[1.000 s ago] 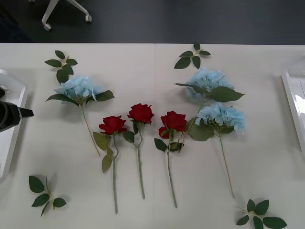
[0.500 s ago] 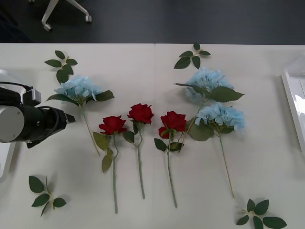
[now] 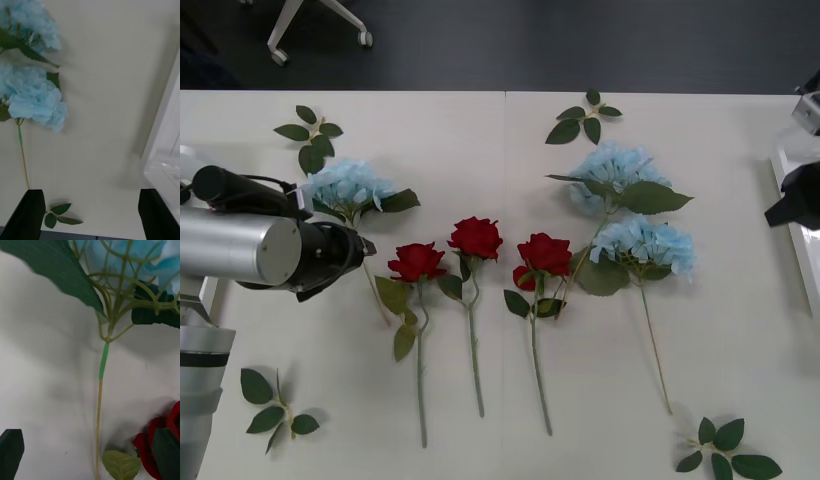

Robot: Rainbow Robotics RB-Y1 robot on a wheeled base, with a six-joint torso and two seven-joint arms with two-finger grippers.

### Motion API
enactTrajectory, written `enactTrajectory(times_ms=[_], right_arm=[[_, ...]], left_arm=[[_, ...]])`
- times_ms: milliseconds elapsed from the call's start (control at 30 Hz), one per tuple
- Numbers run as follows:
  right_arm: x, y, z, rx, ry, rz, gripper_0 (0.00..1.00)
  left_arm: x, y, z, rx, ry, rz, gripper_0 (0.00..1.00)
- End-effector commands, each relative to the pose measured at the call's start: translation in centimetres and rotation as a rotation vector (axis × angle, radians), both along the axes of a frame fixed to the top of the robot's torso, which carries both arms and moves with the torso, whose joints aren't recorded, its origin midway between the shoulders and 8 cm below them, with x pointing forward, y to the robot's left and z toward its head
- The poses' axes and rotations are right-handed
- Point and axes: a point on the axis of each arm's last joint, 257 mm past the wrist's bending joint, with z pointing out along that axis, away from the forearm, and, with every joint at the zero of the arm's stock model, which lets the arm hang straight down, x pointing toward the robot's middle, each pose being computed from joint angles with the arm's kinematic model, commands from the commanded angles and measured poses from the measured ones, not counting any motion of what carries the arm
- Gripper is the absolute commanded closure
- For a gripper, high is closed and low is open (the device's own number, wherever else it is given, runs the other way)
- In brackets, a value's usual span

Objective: Put the red flowers into the right box and the blue flowers into the left box

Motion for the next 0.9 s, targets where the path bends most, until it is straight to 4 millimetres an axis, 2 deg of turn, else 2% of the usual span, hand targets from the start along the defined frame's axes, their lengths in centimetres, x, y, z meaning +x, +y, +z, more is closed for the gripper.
enactTrajectory(times_ms=[33,133,400,567,733,767,867,900], right_arm=[[-2.0,2.2,-2.3,0.032,-0.028,-0.025,0.27],[-3.0,5.2,-4.7,0.078,-0.073,-0.019,0.27],[-3.9,9.4,-8.4,0.142,-0.110,-0.009,0.27],[-3.1,10.1,-12.1,0.065,-0.133,-0.032,0.27],[-2.9,9.4,-15.2,0.000,-0.110,-0.063,0.27],[-2.8,9.2,-15.9,-0.015,-0.103,-0.067,0.27],[-2.4,8.9,-17.2,-0.030,-0.099,-0.077,0.27],[-2.2,8.9,-17.4,-0.027,-0.102,-0.080,0.27]], left_arm=[[1.6,-0.4,1.1,0.023,-0.013,0.000,0.00],[2.3,-0.6,0.6,0.041,0.000,-0.005,0.00],[4.0,-0.9,-0.8,0.056,0.018,-0.010,0.00],[4.6,-1.0,-1.7,0.050,0.022,-0.011,0.00],[4.4,-1.5,-2.1,0.042,0.028,-0.013,0.00],[4.4,-1.4,-2.2,0.045,0.031,-0.013,0.06],[4.3,-1.7,-2.5,0.045,0.034,-0.014,0.81],[4.2,-1.6,-2.6,0.045,0.037,-0.013,0.92]])
